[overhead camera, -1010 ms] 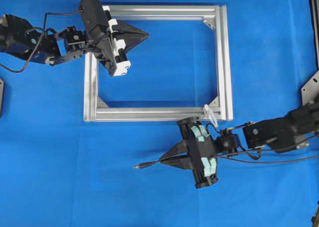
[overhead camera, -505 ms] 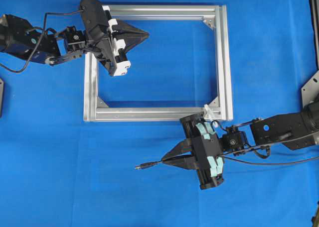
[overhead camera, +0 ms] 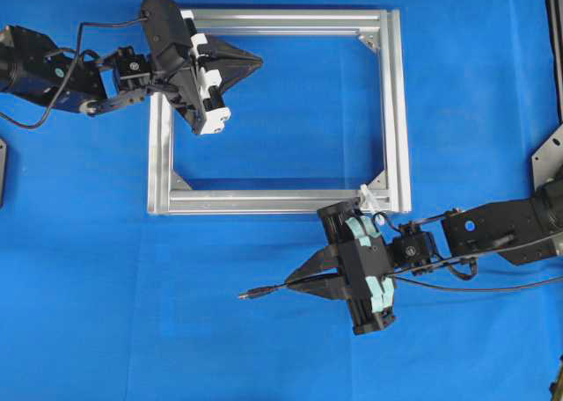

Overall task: Insert the wire through the string loop located on the right side.
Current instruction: 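Close the right gripper on the cable just behind the USB plug, then lift the cable and swing the right gripper rightward, aligning plug with loop, then push the USB plug leftward through the white zip-tie loop with right gripper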

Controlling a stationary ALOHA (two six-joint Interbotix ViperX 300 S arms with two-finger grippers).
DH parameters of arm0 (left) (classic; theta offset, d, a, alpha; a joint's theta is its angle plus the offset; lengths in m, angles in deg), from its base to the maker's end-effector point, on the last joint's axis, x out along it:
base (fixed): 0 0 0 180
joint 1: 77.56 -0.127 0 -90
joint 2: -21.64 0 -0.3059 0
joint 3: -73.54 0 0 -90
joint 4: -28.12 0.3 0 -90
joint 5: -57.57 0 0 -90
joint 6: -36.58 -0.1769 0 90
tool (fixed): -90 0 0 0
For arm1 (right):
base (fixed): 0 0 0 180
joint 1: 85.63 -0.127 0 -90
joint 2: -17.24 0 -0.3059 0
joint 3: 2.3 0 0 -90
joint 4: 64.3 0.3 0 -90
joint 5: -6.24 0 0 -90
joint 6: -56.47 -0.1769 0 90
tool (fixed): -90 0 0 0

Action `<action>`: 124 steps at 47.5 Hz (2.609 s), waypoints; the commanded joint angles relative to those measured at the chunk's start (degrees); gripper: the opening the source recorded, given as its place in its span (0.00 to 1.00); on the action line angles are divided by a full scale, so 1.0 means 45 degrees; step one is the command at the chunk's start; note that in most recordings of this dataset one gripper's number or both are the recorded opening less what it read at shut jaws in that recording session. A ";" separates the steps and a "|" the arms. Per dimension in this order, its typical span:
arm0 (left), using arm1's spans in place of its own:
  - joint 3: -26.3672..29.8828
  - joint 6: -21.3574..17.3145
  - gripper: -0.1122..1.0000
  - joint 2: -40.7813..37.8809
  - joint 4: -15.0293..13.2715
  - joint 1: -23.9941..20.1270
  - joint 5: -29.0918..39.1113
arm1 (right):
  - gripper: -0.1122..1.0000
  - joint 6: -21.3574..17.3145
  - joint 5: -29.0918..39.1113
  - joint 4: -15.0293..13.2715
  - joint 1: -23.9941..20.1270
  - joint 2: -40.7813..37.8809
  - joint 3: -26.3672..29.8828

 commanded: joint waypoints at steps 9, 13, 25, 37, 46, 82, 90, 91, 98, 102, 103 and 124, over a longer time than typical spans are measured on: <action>0.0098 0.0020 0.10 0.0391 0.0020 -0.0020 -0.0059 | 0.07 -0.0020 -0.0059 -0.0020 -0.0020 0.0332 0.0137; 0.0098 0.0020 0.10 0.0391 0.0020 -0.0020 -0.0059 | 0.07 -0.0020 -0.0059 -0.0020 -0.0020 0.0332 0.0137; 0.0098 0.0020 0.10 0.0391 0.0020 -0.0039 -0.0059 | 0.07 -0.0020 -0.0059 -0.0020 -0.0020 0.0312 0.0117; 0.0059 0.0039 0.10 0.0391 0.0020 -0.0020 -0.0059 | 0.07 -0.0117 0.0059 0.0020 -0.0117 0.0723 -0.0508; 0.0020 0.0039 0.10 0.0430 0.0020 -0.0020 -0.0059 | 0.07 -0.0176 0.0020 0.0391 -0.0430 0.2051 -0.2168; 0.0000 0.0059 0.10 0.0430 0.0020 -0.0020 -0.0059 | 0.07 -0.0156 0.3516 0.1113 -0.0527 1.0742 -0.8008; 0.0020 0.0059 0.10 0.0430 0.0020 -0.0020 -0.0059 | 0.07 -0.0156 0.3730 0.1113 -0.0215 1.1113 -0.8418; 0.0020 0.0059 0.10 0.0430 0.0020 -0.0020 -0.0059 | 0.07 -0.0156 0.3691 0.1113 -0.0176 1.1094 -0.8438; 0.0039 0.0059 0.10 0.0430 0.0020 -0.0020 -0.0059 | 0.07 -0.0137 0.3477 0.1074 0.0098 1.0996 -0.8457; 0.0059 0.0059 0.10 0.0430 0.0020 -0.0020 -0.0059 | 0.07 -0.0078 0.3418 0.1074 0.0371 1.0977 -0.8477; 0.0059 0.0059 0.10 0.0430 0.0020 -0.0020 -0.0059 | 0.07 -0.0078 0.3418 0.1074 0.0469 1.0977 -0.8477; 0.0020 0.0059 0.10 0.0430 0.0039 -0.0020 -0.0059 | 0.07 -0.0039 0.3418 0.0937 0.2598 1.0977 -0.8516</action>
